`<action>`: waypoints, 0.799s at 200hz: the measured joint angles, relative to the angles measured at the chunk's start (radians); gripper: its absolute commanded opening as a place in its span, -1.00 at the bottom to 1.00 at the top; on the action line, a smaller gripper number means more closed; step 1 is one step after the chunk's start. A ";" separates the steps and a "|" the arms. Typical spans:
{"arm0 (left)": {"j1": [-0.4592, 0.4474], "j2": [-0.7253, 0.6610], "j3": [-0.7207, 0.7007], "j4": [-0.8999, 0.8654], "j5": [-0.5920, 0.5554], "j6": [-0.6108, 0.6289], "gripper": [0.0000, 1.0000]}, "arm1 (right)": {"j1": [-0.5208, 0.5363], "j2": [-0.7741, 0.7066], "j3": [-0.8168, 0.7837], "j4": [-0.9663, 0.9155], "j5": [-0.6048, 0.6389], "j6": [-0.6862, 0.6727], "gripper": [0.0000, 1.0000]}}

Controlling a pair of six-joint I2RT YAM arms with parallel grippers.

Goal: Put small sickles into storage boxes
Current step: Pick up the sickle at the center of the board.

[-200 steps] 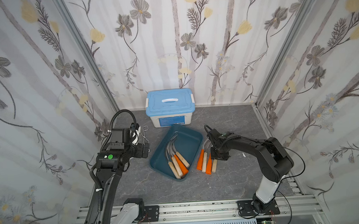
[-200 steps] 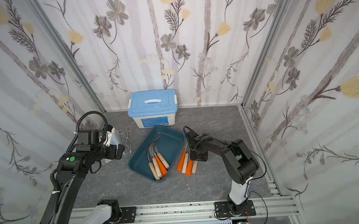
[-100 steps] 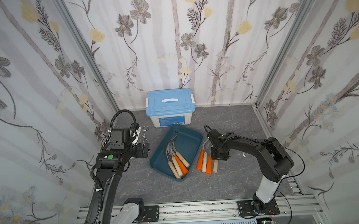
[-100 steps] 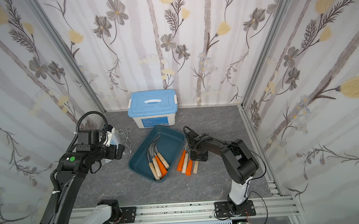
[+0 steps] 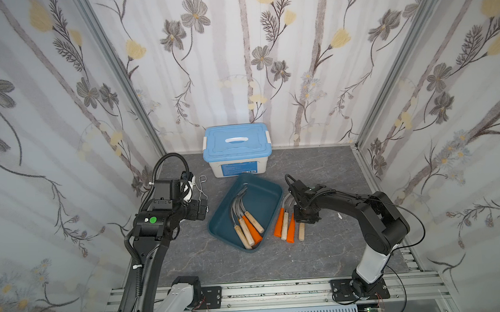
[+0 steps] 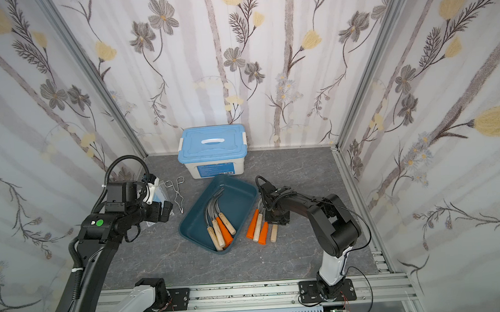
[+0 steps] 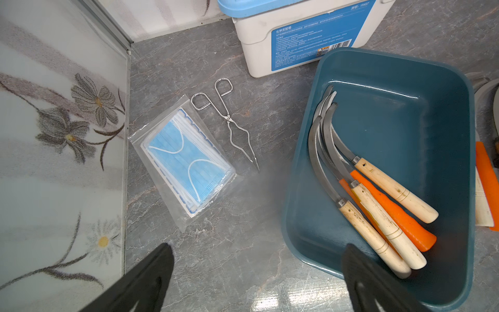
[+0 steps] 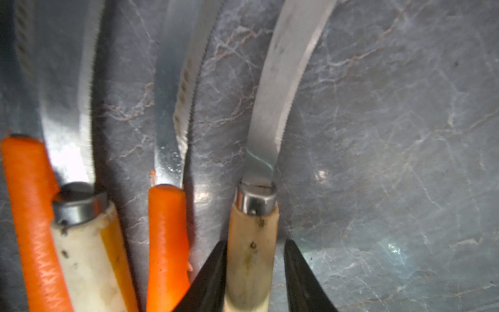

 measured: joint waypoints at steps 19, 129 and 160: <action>0.000 0.000 0.000 0.000 0.000 0.001 1.00 | 0.000 -0.002 -0.003 0.004 0.000 0.000 -0.52; 0.000 0.011 0.026 -0.001 -0.010 0.008 1.00 | -0.001 -0.002 -0.003 0.005 -0.003 -0.001 -0.85; 0.000 0.020 0.034 -0.001 -0.010 0.008 1.00 | -0.001 -0.015 -0.009 0.008 -0.003 -0.001 -0.84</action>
